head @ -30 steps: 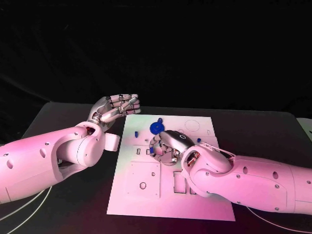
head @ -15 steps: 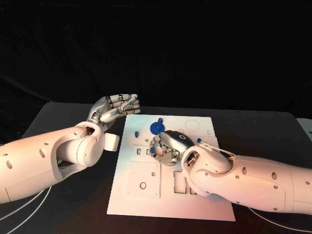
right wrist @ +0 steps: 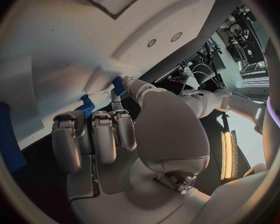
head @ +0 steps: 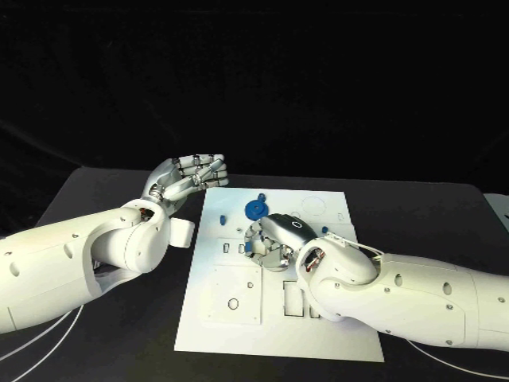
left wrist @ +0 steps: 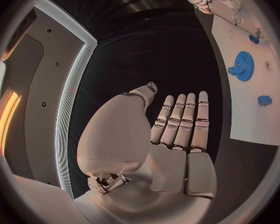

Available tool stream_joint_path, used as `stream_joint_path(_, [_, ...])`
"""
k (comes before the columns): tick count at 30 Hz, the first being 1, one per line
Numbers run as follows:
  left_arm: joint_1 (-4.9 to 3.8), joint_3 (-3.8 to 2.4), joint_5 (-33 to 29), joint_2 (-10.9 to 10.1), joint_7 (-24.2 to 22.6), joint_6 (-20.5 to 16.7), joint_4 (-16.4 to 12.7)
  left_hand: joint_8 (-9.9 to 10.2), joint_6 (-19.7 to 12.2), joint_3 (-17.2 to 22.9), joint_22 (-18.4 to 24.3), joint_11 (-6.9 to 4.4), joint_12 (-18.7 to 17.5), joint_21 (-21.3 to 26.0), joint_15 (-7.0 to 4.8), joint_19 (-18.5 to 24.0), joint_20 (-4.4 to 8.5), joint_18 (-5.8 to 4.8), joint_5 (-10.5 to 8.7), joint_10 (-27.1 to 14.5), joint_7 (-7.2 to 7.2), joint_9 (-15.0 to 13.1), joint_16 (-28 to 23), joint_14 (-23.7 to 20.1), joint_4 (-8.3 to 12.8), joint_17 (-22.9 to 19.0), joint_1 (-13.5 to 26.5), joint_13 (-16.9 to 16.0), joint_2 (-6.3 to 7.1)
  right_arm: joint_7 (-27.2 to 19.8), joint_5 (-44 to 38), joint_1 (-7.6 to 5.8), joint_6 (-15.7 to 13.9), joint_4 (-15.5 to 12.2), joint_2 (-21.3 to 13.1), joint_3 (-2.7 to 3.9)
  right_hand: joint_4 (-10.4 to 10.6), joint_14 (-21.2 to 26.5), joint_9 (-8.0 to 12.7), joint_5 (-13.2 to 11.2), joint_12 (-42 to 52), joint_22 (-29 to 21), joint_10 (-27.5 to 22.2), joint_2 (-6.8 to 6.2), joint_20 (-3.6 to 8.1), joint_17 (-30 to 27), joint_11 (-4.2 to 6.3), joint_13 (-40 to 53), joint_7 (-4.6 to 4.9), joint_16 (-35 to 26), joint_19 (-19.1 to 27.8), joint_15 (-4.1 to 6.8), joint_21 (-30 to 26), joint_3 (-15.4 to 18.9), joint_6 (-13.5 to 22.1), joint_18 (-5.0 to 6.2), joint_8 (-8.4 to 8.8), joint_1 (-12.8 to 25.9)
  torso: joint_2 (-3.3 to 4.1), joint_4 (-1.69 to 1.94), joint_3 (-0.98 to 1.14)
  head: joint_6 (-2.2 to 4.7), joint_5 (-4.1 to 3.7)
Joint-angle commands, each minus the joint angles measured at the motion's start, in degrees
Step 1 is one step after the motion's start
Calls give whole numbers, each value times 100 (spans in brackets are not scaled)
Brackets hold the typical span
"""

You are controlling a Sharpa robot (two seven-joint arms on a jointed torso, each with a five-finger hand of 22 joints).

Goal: Assemble the parts on the task board

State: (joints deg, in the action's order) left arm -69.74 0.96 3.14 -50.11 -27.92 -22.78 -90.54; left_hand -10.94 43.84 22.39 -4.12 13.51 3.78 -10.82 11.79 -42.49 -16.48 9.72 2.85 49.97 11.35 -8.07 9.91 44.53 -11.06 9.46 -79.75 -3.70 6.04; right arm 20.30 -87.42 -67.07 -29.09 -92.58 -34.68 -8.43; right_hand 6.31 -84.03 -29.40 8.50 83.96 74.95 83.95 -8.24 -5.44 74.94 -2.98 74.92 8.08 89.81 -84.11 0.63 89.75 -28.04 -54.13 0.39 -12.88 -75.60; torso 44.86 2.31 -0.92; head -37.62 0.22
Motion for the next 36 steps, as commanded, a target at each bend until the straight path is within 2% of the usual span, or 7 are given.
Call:
stream_joint_path(1, [-2, -4, -9, 4, -41, 100, -12, 22, 10, 25, 5, -3, 5, 10, -7, 17, -15, -89, 5, -5, 479, 0, -24, 8, -5, -2, 41, 2, 3, 39, -161, 15, 112, -6, 2, -11, 23, -597, 45, -27, -29, 1505, 102, -67, -11, 1506, -58, 1001, 24, 19, -589, -16, 25, 11, 82, -39, 63, 66, 2, 3, 2, 3, -10])
stream_joint_path(15, [-2, -3, -9, -1, -38, 102, -7, 22, 10, 25, 5, -3, 5, 10, -7, 17, -15, -89, 5, -5, 479, 0, -24, 8, -5, -2, 41, 2, 3, 45, -227, 15, 75, -9, 4, -11, 37, -597, 73, -27, -68, 1505, 69, -127, -31, 1506, -87, 972, 58, 19, -589, -41, 25, 19, 155, -39, 112, 104, 5, -4, 2, 3, -4])
stream_joint_path(18, [-2, -3, -9, -2, -37, 102, -6, 22, 10, 25, 5, -3, 5, 10, -7, 17, -15, -89, 5, -5, 479, 0, -24, 8, -5, -2, 41, 2, 3, 42, -232, 15, 67, -10, 5, -11, 65, -597, 98, -35, -105, 1505, 38, -201, -52, 1506, -115, 944, 87, 19, -589, -65, 25, 50, 213, -39, 156, 159, 5, -1, 2, 4, -6])
stream_joint_path(22, [-2, -3, -9, -3, -36, 103, -6, 28, 6, 32, 6, 2, -1, 13, -2, 23, -15, -93, 5, -14, 485, 3, -40, -10, -2, -6, 49, 5, 1, 41, -240, 15, 58, -12, 10, -11, 79, -597, 110, -43, -118, 1505, 26, -236, -62, 1506, -127, 934, 100, 19, -589, -76, 25, 68, 240, -39, 178, 182, 3, 1, 1, -1, -10])
stream_joint_path(31, [-2, -3, -9, -6, -35, 102, -4, 28, 6, 32, 6, 2, -1, 13, -2, 23, -15, -93, 5, -14, 485, 3, -40, -10, -2, -6, 49, 5, 1, 46, -259, 15, 36, -16, 10, -11, 87, -597, 117, -46, -127, 1505, 18, -253, -69, 1506, -134, 927, 107, 19, -589, -82, 25, 78, 254, -39, 190, 195, 4, -2, 0, -1, -14])
stream_joint_path(36, [-2, -3, -9, -7, -34, 103, -4, 28, 6, 32, 6, 2, -1, 13, -2, 23, -15, -93, 5, -14, 485, 3, -40, -10, -2, -6, 49, 5, 1, 44, -262, 15, 14, -25, 7, -11, 149, -597, 170, -97, -152, 1505, -6, -318, -105, 1506, -179, 907, 155, 19, -589, -121, 25, 139, 404, -39, 303, 252, 3, 0, 1, 1, -16])
